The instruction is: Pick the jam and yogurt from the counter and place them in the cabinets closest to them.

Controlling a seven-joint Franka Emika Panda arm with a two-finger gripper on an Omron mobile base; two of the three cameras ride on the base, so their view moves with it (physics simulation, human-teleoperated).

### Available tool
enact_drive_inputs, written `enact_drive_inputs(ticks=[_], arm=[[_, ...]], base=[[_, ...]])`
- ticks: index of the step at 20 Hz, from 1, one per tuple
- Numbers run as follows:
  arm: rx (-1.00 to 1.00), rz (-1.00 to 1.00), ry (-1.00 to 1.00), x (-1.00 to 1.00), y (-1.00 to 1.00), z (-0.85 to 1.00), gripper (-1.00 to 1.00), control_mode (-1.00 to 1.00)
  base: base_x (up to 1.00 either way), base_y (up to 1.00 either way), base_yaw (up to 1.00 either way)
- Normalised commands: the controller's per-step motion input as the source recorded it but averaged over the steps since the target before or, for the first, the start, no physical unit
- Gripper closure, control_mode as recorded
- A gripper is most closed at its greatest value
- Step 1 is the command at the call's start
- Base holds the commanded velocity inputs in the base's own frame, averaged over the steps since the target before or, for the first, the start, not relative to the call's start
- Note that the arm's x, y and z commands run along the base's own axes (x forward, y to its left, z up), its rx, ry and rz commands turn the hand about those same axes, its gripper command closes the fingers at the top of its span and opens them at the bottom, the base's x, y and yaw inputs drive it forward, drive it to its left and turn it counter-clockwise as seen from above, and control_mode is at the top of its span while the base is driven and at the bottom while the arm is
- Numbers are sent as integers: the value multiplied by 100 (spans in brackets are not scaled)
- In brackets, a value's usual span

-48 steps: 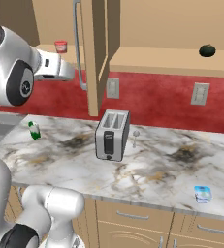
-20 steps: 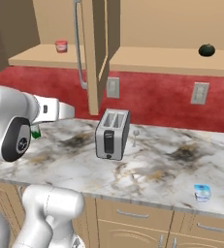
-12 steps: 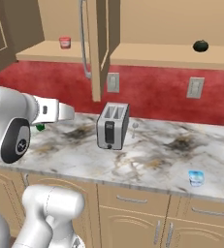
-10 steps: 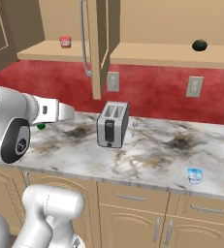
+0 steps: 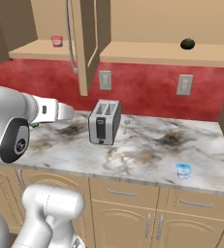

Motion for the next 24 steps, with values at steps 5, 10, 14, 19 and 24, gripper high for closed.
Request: enact_drive_inputs(ticks=[5, 10, 14, 19, 24], arm=[[0, 0, 0, 0, 0, 0, -100, 100], [0, 0, 0, 0, 0, 0, -100, 100], [0, 0, 0, 0, 0, 0, -100, 100], [0, 0, 0, 0, 0, 0, -100, 100], [0, 0, 0, 0, 0, 0, -100, 100]], base=[[-10, -61, -6], [-4, -65, -6], [0, -61, -5], [0, -43, -2], [0, -32, 0]])
